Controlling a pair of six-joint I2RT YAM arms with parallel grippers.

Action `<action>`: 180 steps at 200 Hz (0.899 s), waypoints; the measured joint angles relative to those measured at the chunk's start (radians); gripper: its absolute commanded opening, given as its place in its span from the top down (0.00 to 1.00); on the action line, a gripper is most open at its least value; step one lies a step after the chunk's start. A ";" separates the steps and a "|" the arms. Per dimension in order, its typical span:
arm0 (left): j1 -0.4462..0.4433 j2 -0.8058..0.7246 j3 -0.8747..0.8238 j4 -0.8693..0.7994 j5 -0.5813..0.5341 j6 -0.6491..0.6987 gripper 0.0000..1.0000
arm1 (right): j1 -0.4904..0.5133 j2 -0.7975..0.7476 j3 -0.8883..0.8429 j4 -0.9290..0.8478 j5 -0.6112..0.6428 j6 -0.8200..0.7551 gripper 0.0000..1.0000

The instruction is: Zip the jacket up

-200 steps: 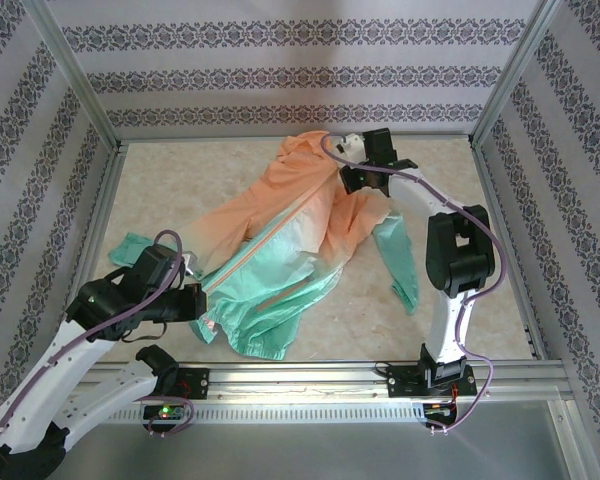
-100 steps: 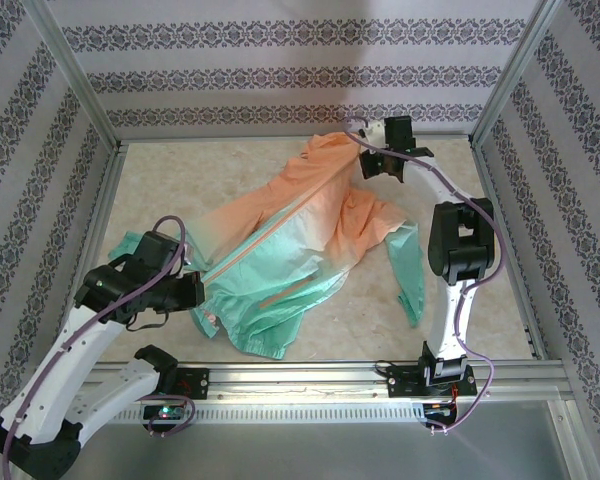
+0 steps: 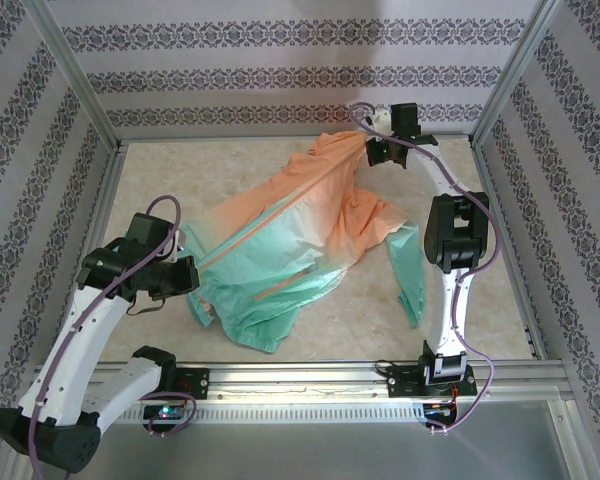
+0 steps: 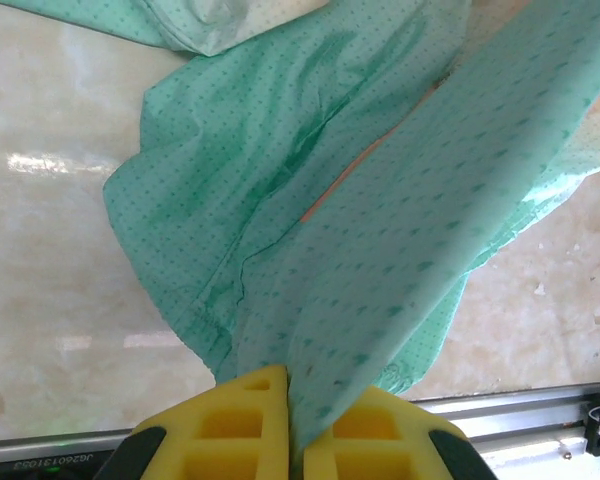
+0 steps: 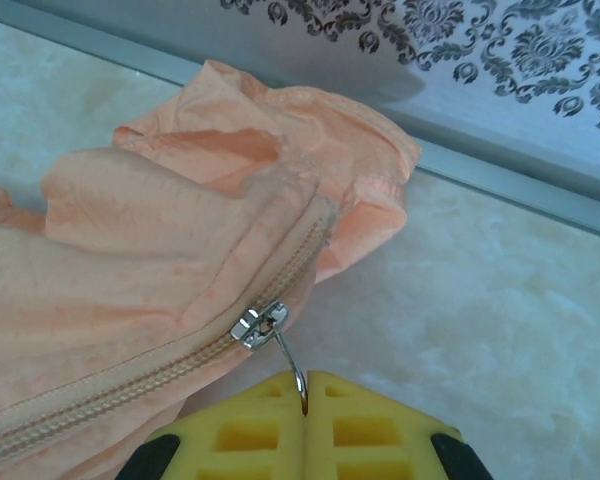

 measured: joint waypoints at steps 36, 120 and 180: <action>0.079 0.038 0.001 0.013 0.048 0.045 1.00 | -0.008 0.034 0.064 -0.035 0.001 0.000 1.00; 0.280 0.087 0.002 0.029 0.167 0.150 1.00 | -0.031 0.098 0.164 -0.097 0.008 -0.003 1.00; 0.332 0.105 0.022 0.027 0.198 0.198 1.00 | -0.031 0.110 0.202 -0.126 0.008 -0.004 1.00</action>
